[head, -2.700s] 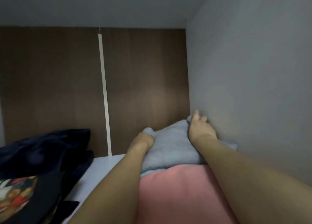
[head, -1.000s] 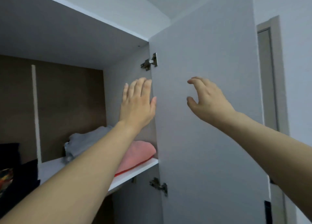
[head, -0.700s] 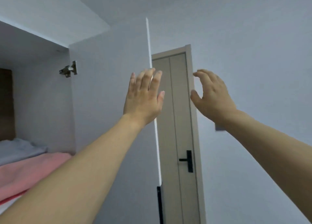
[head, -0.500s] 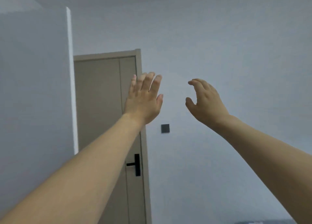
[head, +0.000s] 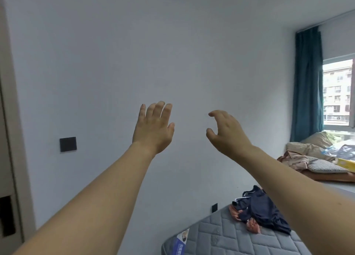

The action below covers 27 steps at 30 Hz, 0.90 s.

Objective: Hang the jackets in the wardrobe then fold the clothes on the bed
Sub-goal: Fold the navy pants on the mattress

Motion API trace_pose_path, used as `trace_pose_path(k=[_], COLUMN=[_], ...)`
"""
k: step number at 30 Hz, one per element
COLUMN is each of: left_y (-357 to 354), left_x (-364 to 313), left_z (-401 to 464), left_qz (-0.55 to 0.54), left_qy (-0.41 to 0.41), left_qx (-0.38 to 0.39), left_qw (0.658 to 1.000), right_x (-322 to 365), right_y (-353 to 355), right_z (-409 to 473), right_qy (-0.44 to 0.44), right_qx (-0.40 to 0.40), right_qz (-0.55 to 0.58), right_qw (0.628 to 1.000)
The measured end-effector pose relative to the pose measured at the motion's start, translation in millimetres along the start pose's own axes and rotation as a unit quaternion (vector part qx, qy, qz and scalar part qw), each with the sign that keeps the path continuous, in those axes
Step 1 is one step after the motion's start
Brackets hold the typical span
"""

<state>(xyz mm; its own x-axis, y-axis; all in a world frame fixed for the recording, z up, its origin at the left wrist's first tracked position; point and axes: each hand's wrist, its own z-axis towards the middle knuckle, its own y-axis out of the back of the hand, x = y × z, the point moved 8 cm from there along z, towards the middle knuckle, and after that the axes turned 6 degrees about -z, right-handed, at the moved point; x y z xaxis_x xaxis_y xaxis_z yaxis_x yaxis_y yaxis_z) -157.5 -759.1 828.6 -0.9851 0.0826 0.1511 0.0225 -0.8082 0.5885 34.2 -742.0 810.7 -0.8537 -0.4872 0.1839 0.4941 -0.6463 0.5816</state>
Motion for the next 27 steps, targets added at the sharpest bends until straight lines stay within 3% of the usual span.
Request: trace_pose_path(k=[8,13,21,27], left_y=[-174,-281,-460,-579], left_x=[-23,-83,-213,-254], left_z=[65,90,87,125], left_qz=[-0.109,-0.201,-0.189,-0.186], left_qy=[-0.042,-0.061,-0.206,-0.228], left_qx=[0.053,0.089,0.206,0.260], left_qw=[0.992,0.974,0.938,0.920], right_x=[-98,-187,-375,-489], right_y=[-105,-146,-240,-313], right_z=[29,15,-57,-74], right_qy=[-0.078,-0.140,-0.321,-0.394], right_qx=[0.060,0.099,0.209,0.239], right_qz=[-0.085,-0.128,-0.105,-0.088], right_qw=[0.992,0.977,0.918,0.883])
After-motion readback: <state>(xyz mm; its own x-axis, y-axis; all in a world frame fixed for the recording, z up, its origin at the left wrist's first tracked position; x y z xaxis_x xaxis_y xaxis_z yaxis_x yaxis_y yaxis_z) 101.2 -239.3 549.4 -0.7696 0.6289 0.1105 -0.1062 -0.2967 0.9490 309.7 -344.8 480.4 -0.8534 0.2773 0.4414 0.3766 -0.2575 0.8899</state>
